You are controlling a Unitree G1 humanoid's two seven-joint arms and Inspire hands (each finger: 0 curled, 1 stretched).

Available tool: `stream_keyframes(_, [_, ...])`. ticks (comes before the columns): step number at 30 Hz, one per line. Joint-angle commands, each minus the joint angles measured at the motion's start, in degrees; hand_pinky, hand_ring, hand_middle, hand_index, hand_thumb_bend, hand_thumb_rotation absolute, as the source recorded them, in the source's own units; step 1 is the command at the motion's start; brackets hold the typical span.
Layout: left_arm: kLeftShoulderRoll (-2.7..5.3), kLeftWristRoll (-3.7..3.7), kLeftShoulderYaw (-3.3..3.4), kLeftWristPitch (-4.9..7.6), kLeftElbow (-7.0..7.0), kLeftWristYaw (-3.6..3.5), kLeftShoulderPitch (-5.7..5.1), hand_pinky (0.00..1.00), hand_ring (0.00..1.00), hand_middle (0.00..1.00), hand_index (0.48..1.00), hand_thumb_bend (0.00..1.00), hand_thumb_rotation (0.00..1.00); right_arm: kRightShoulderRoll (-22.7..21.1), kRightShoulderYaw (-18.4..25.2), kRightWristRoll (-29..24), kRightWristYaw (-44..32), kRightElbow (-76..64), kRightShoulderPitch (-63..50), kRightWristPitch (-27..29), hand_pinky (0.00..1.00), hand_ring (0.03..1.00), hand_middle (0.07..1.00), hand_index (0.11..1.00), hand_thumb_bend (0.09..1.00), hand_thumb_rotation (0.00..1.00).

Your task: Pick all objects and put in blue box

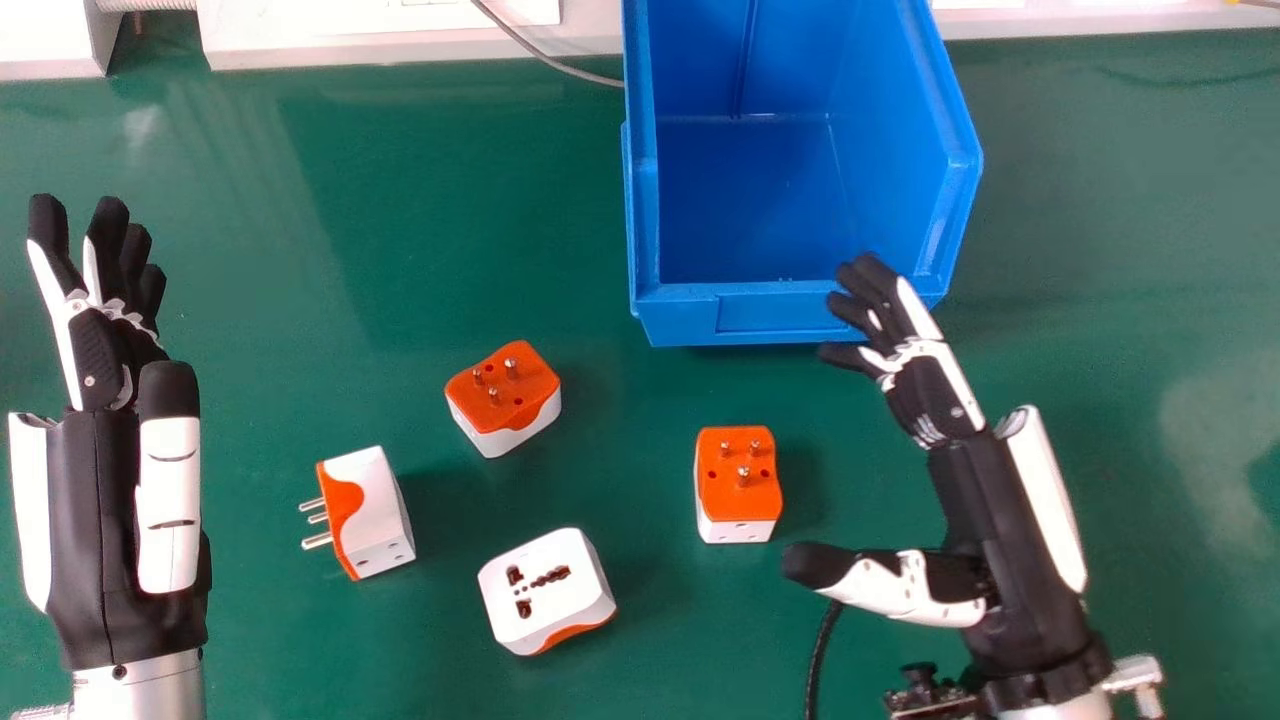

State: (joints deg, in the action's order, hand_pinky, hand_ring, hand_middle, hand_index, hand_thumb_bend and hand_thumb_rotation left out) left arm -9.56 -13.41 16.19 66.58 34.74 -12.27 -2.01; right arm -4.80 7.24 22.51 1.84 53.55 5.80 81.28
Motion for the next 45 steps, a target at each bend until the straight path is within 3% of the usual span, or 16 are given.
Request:
stream_keyframes(1, [-0.09, 0.57, 0.11, 0.74, -0.79, 0.21, 0.33, 1.0, 1.0, 1.0, 1.0, 0.58, 0.93, -1.0, 0.4, 3.6, 3.2, -1.9, 2.0, -1.1, 0.77, 0.897, 0.935, 0.941, 0.861, 0.51])
stream_keyframes(4, [-0.12, 0.44, 0.09, 0.85, -0.49, 0.18, 0.53, 1.0, 1.0, 1.0, 1.0, 0.58, 0.93, -2.4, -0.7, 7.5, 6.8, -2.2, 3.1, -3.3, 0.77, 0.903, 0.944, 0.951, 0.892, 0.51])
stream_keyframes(8, [0.29, 0.94, -0.04, 1.17, -0.52, 0.47, 0.75, 1.0, 1.0, 1.0, 1.0, 0.59, 0.93, -5.9, -3.8, 13.1, 10.9, -2.1, 5.6, -8.7, 0.79, 0.92, 0.957, 0.963, 0.928, 0.5])
stream_keyframes(13, [0.15, 0.83, 0.02, 1.76, 0.61, 0.41, 1.35, 1.0, 1.0, 1.0, 1.0, 0.59, 0.93, -10.8, -8.4, 18.7, 17.3, -0.8, 9.9, -15.5, 0.8, 0.926, 0.961, 0.967, 0.941, 0.5])
stream_keyframes(28, [0.18, 0.75, 0.2, 2.69, 2.1, 0.52, 2.62, 1.0, 1.0, 1.0, 1.0, 0.6, 0.93, -21.1, -21.4, 19.1, 15.6, 9.6, 23.0, -22.3, 0.82, 0.918, 0.937, 0.939, 1.0, 0.38])
stream_keyframes(45, [0.25, 1.29, 0.07, 2.84, 2.67, 1.0, 3.18, 1.0, 1.0, 1.0, 1.0, 0.59, 0.94, -20.9, -30.8, 19.8, 12.5, 15.0, 30.5, -27.8, 0.77, 0.877, 0.937, 0.939, 1.0, 0.35])
